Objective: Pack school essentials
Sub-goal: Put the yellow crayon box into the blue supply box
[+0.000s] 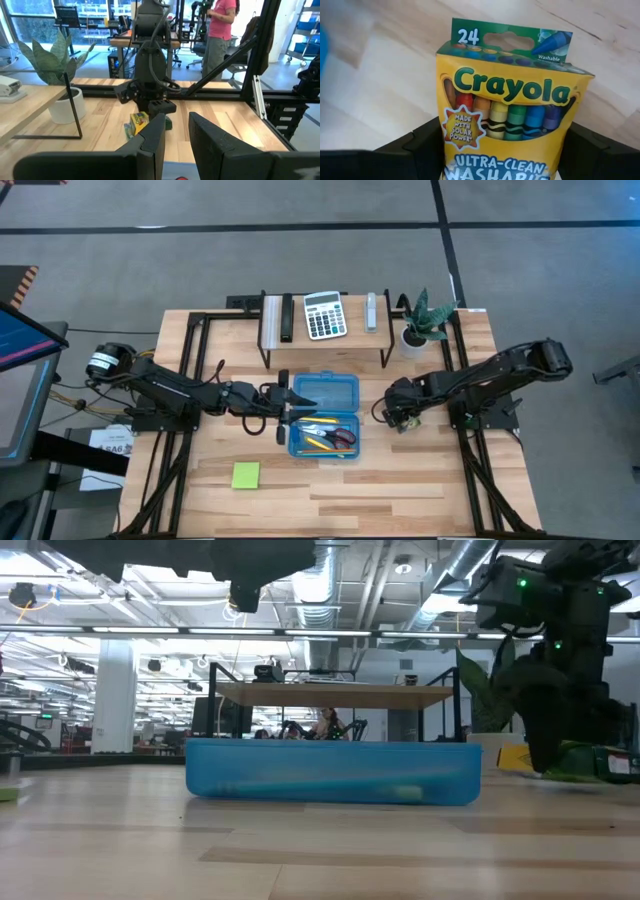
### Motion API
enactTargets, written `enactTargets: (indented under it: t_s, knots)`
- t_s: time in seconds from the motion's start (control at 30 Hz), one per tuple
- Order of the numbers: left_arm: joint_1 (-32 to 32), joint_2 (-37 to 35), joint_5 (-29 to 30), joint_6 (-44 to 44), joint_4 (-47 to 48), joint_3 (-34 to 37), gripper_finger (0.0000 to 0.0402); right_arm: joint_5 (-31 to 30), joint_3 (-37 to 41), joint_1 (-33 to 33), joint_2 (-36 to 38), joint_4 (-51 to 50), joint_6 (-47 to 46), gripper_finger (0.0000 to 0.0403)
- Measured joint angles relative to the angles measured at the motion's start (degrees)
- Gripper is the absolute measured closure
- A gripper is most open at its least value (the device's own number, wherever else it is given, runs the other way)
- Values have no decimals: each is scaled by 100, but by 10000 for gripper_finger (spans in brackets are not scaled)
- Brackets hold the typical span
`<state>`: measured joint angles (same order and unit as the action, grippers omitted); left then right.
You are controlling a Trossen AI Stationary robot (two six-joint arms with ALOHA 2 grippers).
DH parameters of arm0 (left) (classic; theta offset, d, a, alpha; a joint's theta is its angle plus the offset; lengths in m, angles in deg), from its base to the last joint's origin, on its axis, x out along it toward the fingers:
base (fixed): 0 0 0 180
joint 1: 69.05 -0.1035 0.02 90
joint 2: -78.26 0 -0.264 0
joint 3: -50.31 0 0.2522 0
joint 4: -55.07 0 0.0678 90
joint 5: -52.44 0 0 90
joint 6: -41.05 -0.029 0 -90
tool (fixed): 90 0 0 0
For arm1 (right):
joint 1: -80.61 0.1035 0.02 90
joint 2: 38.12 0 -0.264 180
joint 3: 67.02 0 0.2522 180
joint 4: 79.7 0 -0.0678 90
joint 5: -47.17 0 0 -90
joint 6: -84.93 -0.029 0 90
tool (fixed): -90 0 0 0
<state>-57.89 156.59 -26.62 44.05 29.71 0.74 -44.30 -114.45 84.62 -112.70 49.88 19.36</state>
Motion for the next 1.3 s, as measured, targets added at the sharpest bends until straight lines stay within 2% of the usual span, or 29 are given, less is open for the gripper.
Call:
enactTargets:
  t_s: [0.2, 0.3, 0.43, 0.67, 0.8, 0.97, 1.3]
  knots:
    - [12, -339, -8, 40, 370, 0, 329, 28, -291, 13, 188, 25, 409, 87]
    - [65, -690, -98, 125, 847, 2, 329, 27, -596, 13, 222, 22, 691, 87]
    - [303, -1183, -147, -21, 967, 180, 329, 19, -1084, 46, 212, 76, 1035, 87]
    - [535, -1911, 296, -198, 27, 1089, 329, -10, -1679, 203, 209, 814, 1473, 88]
    - [533, -2188, 350, -144, -597, 1548, 329, -19, -1808, 243, 194, 1405, 1677, 88]
    - [533, -2307, 393, -151, -775, 1663, 329, -19, -2069, 247, -182, 1603, 1999, 88]
    - [531, -2285, 410, -170, -778, 1663, 329, 185, -3251, 587, -1693, 1386, 3090, 88]
